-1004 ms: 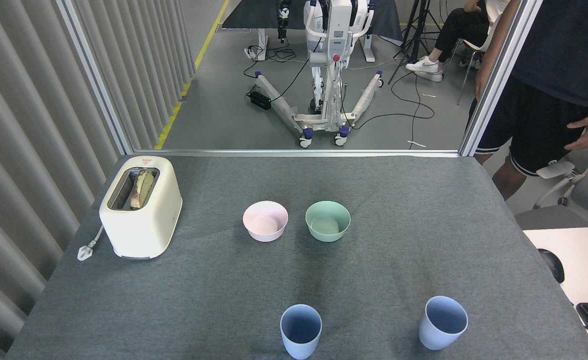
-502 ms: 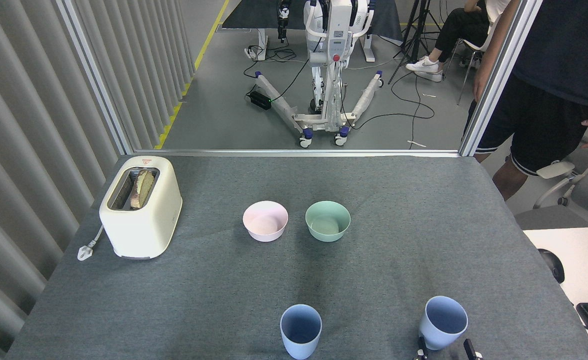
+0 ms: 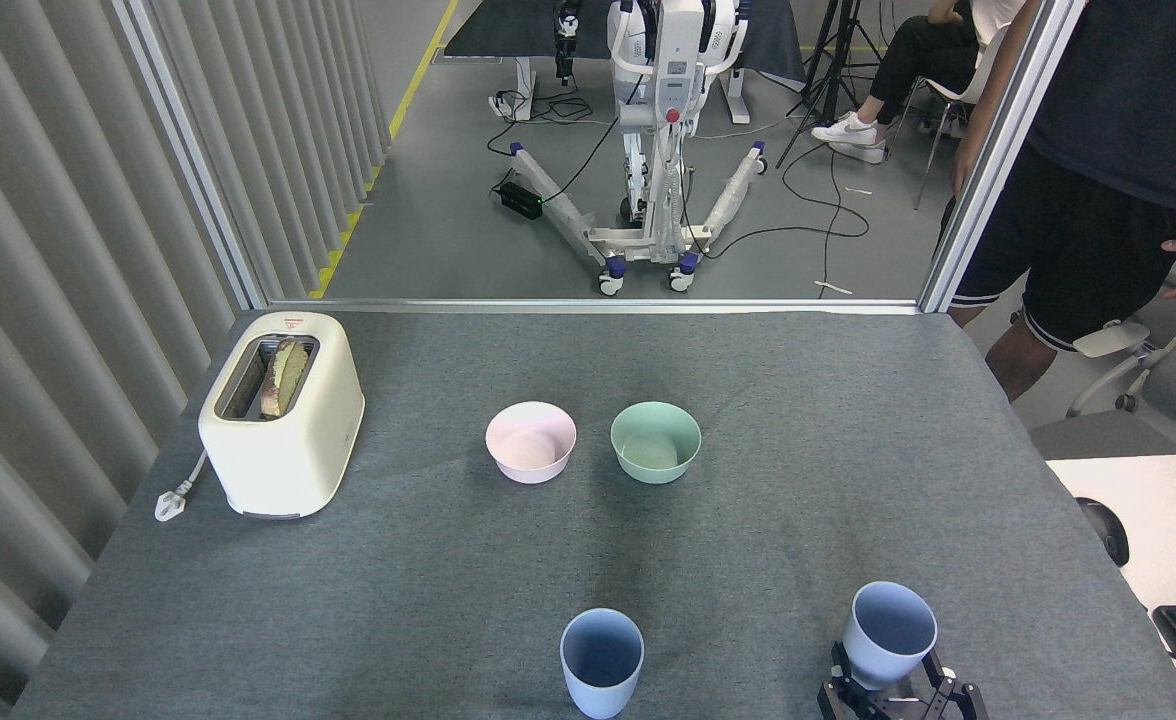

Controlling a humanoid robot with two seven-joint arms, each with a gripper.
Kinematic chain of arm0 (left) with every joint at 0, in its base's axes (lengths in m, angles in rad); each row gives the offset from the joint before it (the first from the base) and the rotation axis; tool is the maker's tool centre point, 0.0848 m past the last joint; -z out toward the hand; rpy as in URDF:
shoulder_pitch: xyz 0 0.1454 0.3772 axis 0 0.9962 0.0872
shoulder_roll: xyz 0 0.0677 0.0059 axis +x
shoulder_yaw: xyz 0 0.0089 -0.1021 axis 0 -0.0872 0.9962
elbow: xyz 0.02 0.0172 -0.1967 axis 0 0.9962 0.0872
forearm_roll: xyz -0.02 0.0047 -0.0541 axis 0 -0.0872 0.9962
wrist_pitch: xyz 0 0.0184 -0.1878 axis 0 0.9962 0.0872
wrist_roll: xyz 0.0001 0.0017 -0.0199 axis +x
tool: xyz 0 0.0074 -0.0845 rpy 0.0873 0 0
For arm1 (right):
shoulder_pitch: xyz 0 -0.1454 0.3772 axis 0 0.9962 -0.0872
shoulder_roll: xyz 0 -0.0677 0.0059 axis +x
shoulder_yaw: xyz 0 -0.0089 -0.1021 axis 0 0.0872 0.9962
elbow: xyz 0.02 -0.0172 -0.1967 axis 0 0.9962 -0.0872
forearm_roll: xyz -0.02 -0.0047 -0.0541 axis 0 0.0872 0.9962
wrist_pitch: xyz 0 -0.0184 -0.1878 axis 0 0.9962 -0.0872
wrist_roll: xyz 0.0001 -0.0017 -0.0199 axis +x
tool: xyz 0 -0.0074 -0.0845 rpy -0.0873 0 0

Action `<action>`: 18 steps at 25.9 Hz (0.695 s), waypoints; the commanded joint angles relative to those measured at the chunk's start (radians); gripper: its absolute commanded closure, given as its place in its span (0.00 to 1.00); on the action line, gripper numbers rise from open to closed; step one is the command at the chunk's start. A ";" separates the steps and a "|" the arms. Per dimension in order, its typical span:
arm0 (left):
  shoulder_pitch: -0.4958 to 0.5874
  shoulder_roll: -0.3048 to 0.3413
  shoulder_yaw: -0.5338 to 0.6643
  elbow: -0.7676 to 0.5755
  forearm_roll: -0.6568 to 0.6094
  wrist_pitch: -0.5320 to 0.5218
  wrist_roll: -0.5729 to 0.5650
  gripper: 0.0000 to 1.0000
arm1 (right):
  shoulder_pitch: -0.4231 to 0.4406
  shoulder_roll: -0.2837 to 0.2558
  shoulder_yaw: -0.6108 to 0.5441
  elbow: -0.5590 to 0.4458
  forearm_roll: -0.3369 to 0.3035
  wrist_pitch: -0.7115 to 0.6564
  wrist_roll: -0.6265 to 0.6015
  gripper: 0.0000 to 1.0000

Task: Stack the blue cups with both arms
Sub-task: 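Reach the right gripper to the other blue cup and grasp it, then lift the held blue cup and carry it over the placed cup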

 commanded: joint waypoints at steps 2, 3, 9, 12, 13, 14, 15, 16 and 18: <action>0.000 0.000 0.001 0.000 0.000 0.000 0.000 0.00 | -0.014 0.001 0.007 0.014 0.000 -0.001 -0.001 0.18; 0.000 0.000 0.001 0.000 0.000 -0.002 0.000 0.00 | -0.014 0.001 0.007 0.015 0.003 -0.003 -0.001 0.25; 0.000 0.000 0.003 0.000 0.000 0.000 0.000 0.00 | -0.002 0.004 0.013 -0.005 0.008 -0.006 -0.002 0.53; 0.000 0.000 0.004 -0.001 0.000 0.000 0.000 0.00 | 0.021 0.005 0.056 -0.095 0.005 -0.006 -0.002 0.54; 0.000 0.000 0.004 -0.001 0.000 0.000 0.000 0.00 | 0.029 0.005 0.066 -0.138 0.005 -0.004 0.001 0.54; 0.000 0.000 0.004 -0.001 0.000 0.000 0.000 0.00 | 0.033 0.008 0.075 -0.175 0.005 -0.004 0.006 0.54; 0.000 0.000 0.004 -0.001 0.000 0.000 0.000 0.00 | 0.030 0.012 0.093 -0.203 0.006 -0.004 0.027 0.54; 0.000 0.000 0.004 -0.001 0.000 0.000 0.002 0.00 | 0.021 0.013 0.121 -0.227 0.008 -0.003 0.064 0.54; 0.000 0.000 0.004 -0.004 0.000 0.000 0.000 0.00 | -0.022 0.022 0.187 -0.256 0.019 0.007 0.122 0.54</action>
